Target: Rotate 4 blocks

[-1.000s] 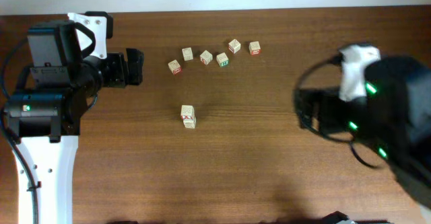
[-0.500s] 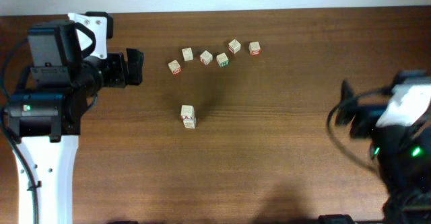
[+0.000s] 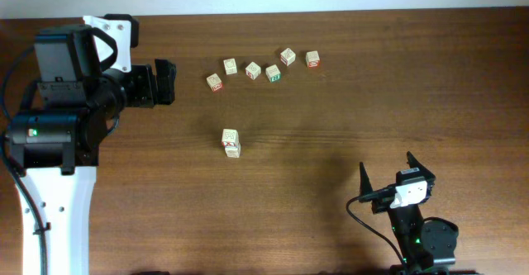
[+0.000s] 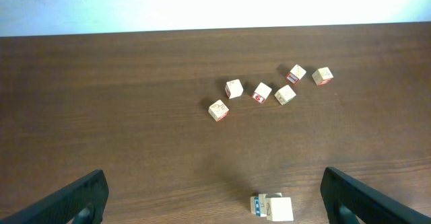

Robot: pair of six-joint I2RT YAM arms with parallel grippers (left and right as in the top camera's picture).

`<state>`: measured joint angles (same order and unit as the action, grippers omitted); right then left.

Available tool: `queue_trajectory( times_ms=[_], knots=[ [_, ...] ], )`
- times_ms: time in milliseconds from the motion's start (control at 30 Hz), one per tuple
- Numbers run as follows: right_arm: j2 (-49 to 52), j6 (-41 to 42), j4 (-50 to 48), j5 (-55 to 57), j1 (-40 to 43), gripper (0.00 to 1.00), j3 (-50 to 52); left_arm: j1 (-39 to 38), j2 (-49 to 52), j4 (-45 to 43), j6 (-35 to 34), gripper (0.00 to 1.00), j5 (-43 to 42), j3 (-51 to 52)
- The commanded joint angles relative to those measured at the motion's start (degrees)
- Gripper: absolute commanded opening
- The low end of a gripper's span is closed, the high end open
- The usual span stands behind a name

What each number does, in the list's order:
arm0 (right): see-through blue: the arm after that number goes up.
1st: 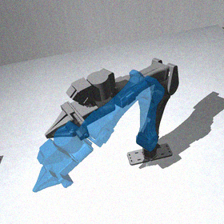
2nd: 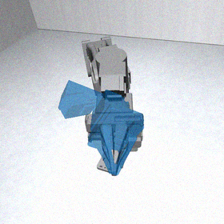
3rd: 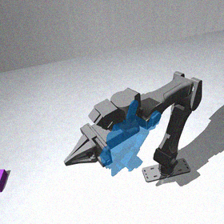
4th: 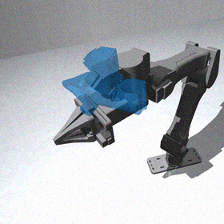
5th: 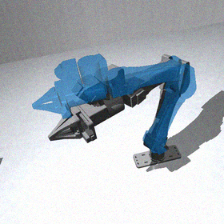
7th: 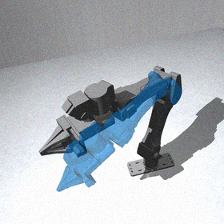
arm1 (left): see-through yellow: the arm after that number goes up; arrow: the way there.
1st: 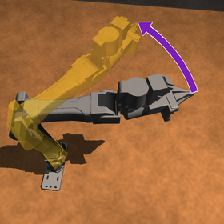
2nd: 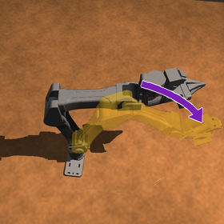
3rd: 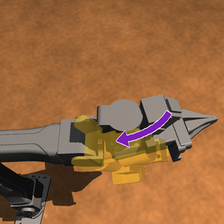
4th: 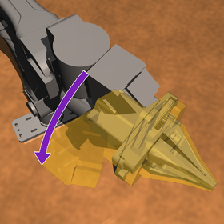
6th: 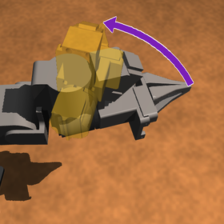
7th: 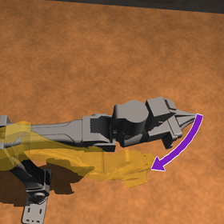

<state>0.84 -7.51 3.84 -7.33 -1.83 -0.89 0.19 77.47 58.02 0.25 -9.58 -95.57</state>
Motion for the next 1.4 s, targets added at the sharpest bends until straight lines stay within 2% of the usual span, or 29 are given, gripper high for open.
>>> queue_trajectory(
  times_ms=[0,267,333,367,467,500,600,633,700,733,833,867,1367],
  knots=[
    [-0.7,0.0,0.0,0.9,-0.4,0.98,0.6,0.3,0.0,0.0,0.9,0.99,0.0,-0.3],
    [-0.7,0.0,0.0,0.9,-0.4,0.98,0.6,0.4,0.0,0.0,0.9,0.99,0.0,-0.3],
    [-0.7,0.0,0.0,0.9,-0.4,0.98,0.6,0.3,-3.9,3.4,1.9,0.99,4.0,2.7],
    [-0.7,0.0,0.0,0.9,-0.4,0.98,0.6,0.3,-7.7,1.1,3.4,0.99,4.1,7.3],
    [-0.7,0.0,0.0,0.9,-0.4,0.98,0.6,0.4,-23.5,-16.4,4.0,0.99,5.0,30.0],
    [-0.7,0.0,0.0,0.9,-0.4,0.98,0.6,0.4,-31.6,-25.0,4.0,0.99,5.6,41.6],
    [-0.7,0.0,0.0,0.9,-0.4,0.98,0.6,0.4,-53.0,-41.8,4.6,0.99,11.0,67.9],
    [-0.7,0.0,0.0,0.9,-0.4,0.98,0.6,0.4,-60.2,-47.3,7.1,0.99,10.9,76.0],
    [-0.7,0.0,0.0,0.9,-0.4,0.98,0.6,0.4,-67.6,-52.3,9.4,0.99,10.9,84.0],
    [-0.7,0.0,0.0,0.9,-0.4,0.98,0.6,0.4,-74.6,-55.7,12.9,0.99,10.9,90.1],
    [-0.7,0.0,0.0,0.9,-0.4,0.98,0.6,0.4,-77.2,-55.5,14.9,0.99,11.5,95.1],
    [-0.7,0.0,0.0,0.9,-0.4,0.98,0.6,0.8,-77.2,-53.4,14.8,0.99,12.2,95.1],
    [-0.7,0.0,0.0,0.9,-0.4,0.98,0.6,0.8,-77.1,-53.4,14.8,0.99,12.0,95.1]
  ],
)
